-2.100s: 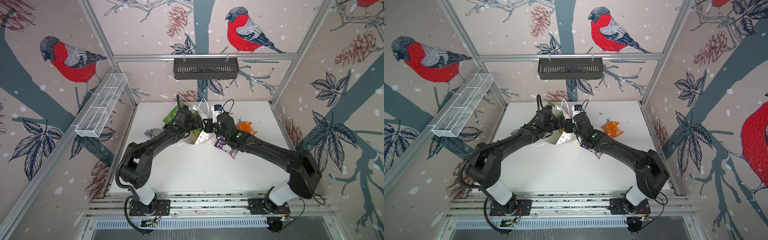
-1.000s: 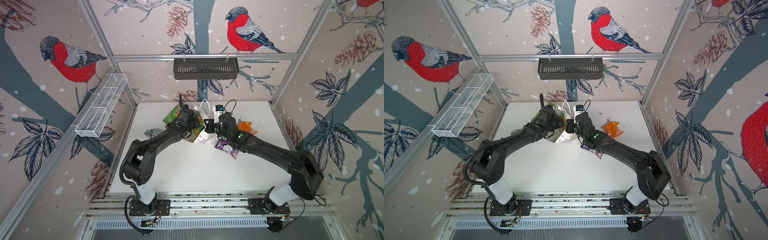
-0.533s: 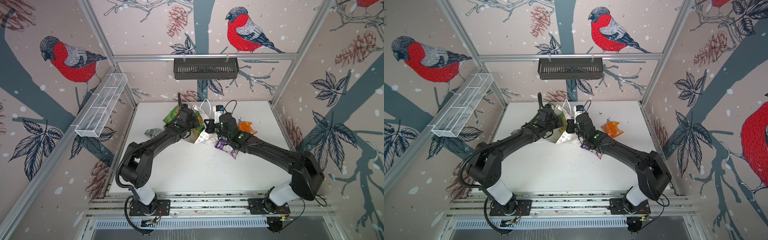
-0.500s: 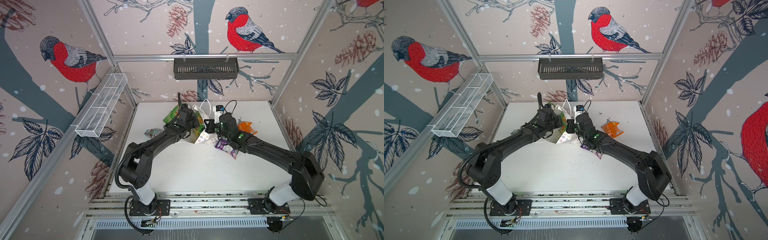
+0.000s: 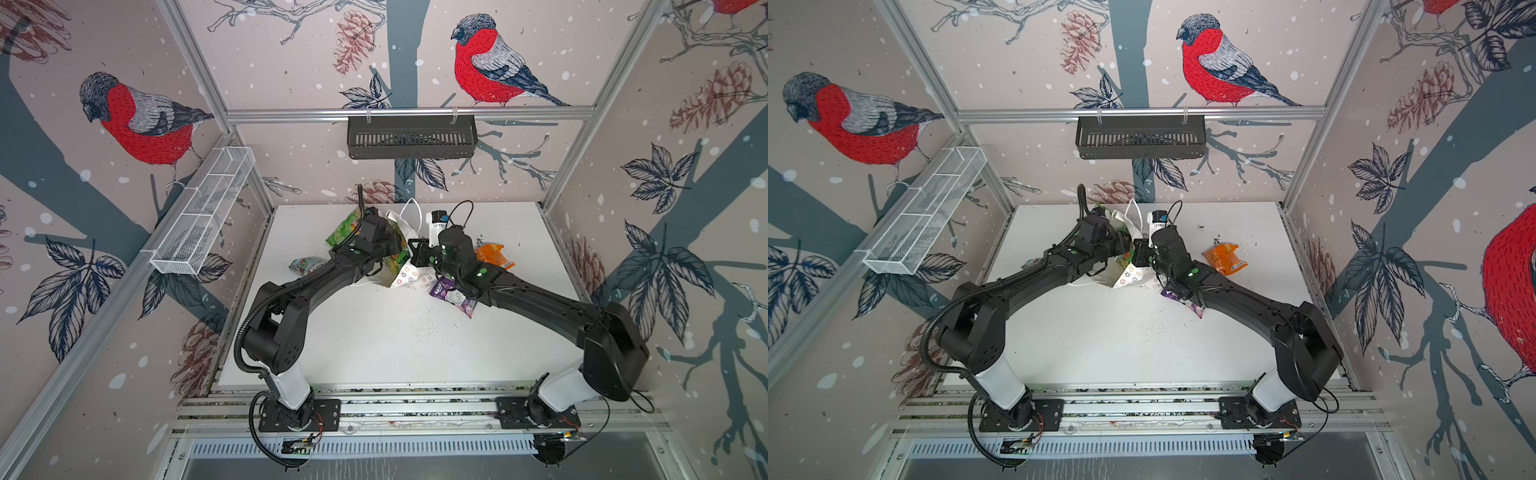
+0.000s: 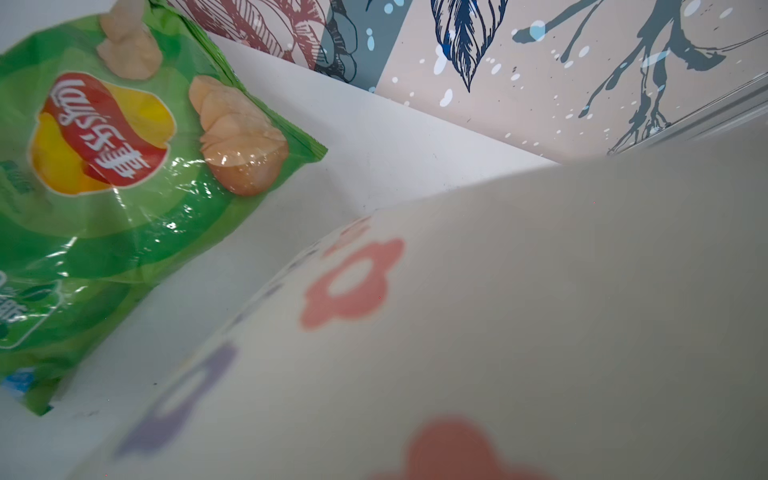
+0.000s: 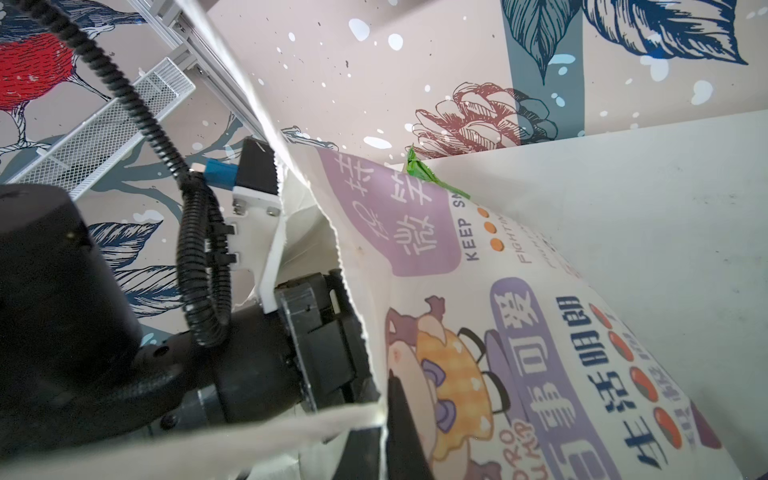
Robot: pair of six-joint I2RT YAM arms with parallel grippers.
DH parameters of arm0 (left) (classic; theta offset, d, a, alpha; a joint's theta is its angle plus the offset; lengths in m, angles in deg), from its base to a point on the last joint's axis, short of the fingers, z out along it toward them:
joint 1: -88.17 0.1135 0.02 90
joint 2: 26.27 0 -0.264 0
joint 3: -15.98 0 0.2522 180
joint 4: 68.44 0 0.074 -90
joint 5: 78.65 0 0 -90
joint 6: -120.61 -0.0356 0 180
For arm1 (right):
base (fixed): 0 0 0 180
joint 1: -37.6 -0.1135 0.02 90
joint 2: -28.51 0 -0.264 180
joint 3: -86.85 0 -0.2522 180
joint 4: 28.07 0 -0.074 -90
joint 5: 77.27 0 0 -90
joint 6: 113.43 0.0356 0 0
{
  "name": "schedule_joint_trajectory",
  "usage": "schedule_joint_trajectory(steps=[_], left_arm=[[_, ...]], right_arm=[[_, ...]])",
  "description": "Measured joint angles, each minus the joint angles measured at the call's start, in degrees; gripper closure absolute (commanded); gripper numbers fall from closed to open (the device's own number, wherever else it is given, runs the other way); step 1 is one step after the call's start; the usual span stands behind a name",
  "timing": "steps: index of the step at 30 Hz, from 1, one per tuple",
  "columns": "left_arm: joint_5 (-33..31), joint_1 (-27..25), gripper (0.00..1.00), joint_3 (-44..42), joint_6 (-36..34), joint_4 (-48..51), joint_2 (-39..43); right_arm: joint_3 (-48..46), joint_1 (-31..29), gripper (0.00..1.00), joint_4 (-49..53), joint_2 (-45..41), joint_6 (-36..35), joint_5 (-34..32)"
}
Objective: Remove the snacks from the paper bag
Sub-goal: 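Lower the left gripper into the bag toward the remaining green packet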
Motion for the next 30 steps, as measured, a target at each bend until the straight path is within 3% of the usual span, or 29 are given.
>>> schedule_joint_trajectory(steps=[4, 12, 16, 23, 30], left_arm=[[1.20, 0.00, 0.18, 1.86, 0.96, -0.09, -3.17], [1.01, -0.70, 0.22, 5.66, 0.92, -0.48, -7.39], [0.39, -1.40, 0.41, 7.28, 0.83, -1.42, -10.23], [-1.86, -2.27, 1.00, 10.47, -0.15, -2.45, -13.53], [-2.51, -2.29, 1.00, 10.86, -1.03, -0.59, -12.87]], right_arm=[[0.00, 0.02, 1.00, 0.13, 0.00, -0.02, -0.44], [0.17, 0.59, 1.00, 0.11, 0.26, -0.42, -1.60], [0.42, 0.87, 1.00, 0.22, 0.81, -0.44, -1.49], [0.48, 1.36, 1.00, 0.50, 0.96, -0.44, -1.44], [0.15, 1.86, 1.00, 0.61, 0.44, -0.44, -1.27]])
